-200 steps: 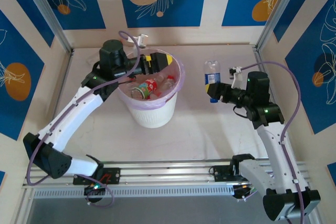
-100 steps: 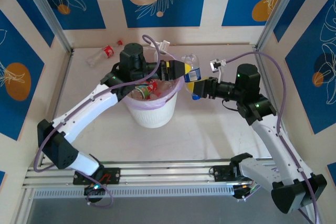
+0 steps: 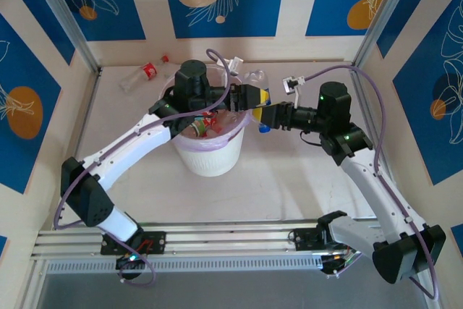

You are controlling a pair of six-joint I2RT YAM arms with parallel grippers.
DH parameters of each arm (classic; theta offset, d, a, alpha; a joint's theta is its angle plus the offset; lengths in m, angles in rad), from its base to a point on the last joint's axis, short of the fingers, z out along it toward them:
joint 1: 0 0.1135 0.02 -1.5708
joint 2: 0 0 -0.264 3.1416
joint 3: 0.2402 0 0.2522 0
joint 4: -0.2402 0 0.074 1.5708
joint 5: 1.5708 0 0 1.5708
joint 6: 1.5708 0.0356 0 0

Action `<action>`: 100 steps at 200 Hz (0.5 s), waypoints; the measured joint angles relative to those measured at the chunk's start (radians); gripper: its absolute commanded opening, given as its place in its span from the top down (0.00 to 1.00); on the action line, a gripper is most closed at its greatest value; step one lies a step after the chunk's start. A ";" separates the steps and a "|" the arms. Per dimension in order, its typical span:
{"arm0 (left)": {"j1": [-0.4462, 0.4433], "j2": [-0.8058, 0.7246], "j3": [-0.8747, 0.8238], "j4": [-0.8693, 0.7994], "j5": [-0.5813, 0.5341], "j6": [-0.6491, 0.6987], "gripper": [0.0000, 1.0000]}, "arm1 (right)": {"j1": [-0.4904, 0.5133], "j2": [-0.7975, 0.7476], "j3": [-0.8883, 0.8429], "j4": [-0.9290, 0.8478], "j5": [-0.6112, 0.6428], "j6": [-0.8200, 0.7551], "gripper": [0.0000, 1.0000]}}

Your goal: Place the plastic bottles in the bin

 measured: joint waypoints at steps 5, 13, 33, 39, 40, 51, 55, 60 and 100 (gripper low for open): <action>0.000 0.000 0.003 -0.002 -0.001 -0.002 0.40 | 0.000 0.000 0.000 0.003 0.000 0.003 0.50; 0.000 0.002 0.005 0.000 0.000 0.006 0.42 | 0.000 0.000 0.002 0.004 0.000 0.006 0.46; 0.000 0.005 0.011 0.000 -0.004 0.017 0.44 | -0.005 0.000 0.006 0.007 -0.001 0.011 0.31; 0.000 0.005 0.013 -0.002 -0.005 0.017 0.44 | -0.006 0.001 0.007 0.008 -0.004 0.011 0.25; 0.000 0.005 0.014 -0.003 -0.006 0.017 0.44 | -0.006 0.001 0.007 0.008 -0.004 0.010 0.24; 0.000 0.008 0.023 -0.008 -0.011 0.017 0.45 | -0.013 0.001 0.011 0.008 -0.011 0.014 0.18; 0.000 0.010 0.026 -0.009 -0.013 0.017 0.45 | -0.016 0.001 0.013 0.006 -0.015 0.006 0.17; 0.002 0.010 0.031 -0.011 -0.018 0.017 0.46 | -0.021 0.001 0.015 0.006 -0.019 0.009 0.16; 0.026 0.010 0.071 -0.043 -0.033 0.028 0.47 | -0.098 -0.017 0.021 -0.008 -0.041 0.010 0.10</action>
